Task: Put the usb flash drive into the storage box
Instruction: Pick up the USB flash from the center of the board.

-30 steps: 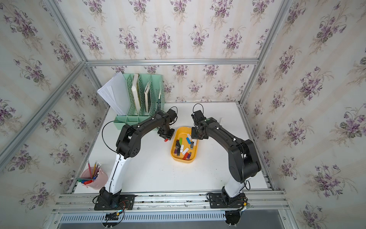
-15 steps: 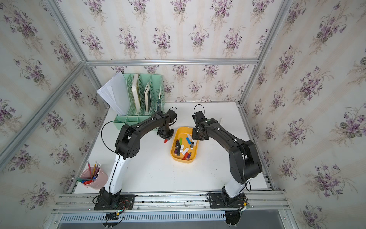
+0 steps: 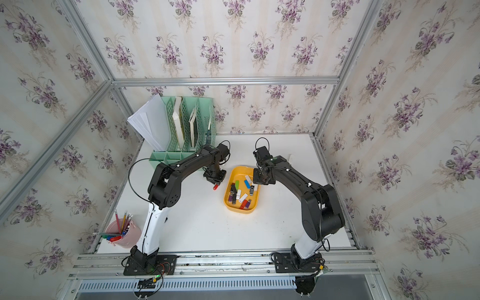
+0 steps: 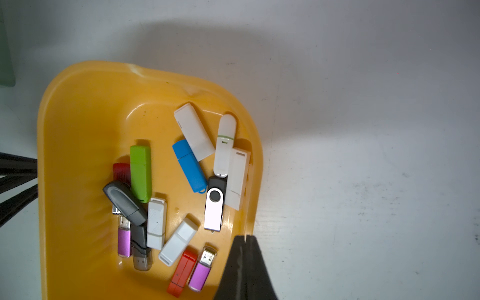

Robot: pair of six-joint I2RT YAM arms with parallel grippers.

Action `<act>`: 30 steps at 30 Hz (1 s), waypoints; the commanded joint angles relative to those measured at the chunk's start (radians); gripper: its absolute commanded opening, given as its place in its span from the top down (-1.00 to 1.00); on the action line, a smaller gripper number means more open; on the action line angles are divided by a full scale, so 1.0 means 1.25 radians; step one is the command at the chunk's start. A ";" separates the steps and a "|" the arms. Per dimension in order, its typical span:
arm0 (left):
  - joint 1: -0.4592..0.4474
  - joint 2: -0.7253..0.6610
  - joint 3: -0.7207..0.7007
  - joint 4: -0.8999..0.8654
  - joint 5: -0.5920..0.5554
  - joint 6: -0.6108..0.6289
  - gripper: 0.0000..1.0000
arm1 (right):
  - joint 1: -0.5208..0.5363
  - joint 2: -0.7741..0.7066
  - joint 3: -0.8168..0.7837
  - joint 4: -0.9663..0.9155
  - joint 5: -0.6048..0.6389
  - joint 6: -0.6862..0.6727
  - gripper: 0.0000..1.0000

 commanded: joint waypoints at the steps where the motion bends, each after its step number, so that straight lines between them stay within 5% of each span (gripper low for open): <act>1: 0.001 -0.015 0.004 -0.019 -0.001 -0.003 0.40 | 0.000 -0.006 -0.001 0.002 0.006 -0.001 1.00; 10: -0.001 -0.025 -0.023 0.014 0.011 -0.001 0.11 | -0.008 -0.010 -0.003 0.001 0.003 -0.005 1.00; 30: -0.022 0.006 -0.031 0.022 -0.045 0.000 0.19 | -0.017 -0.020 -0.013 0.001 0.000 -0.008 1.00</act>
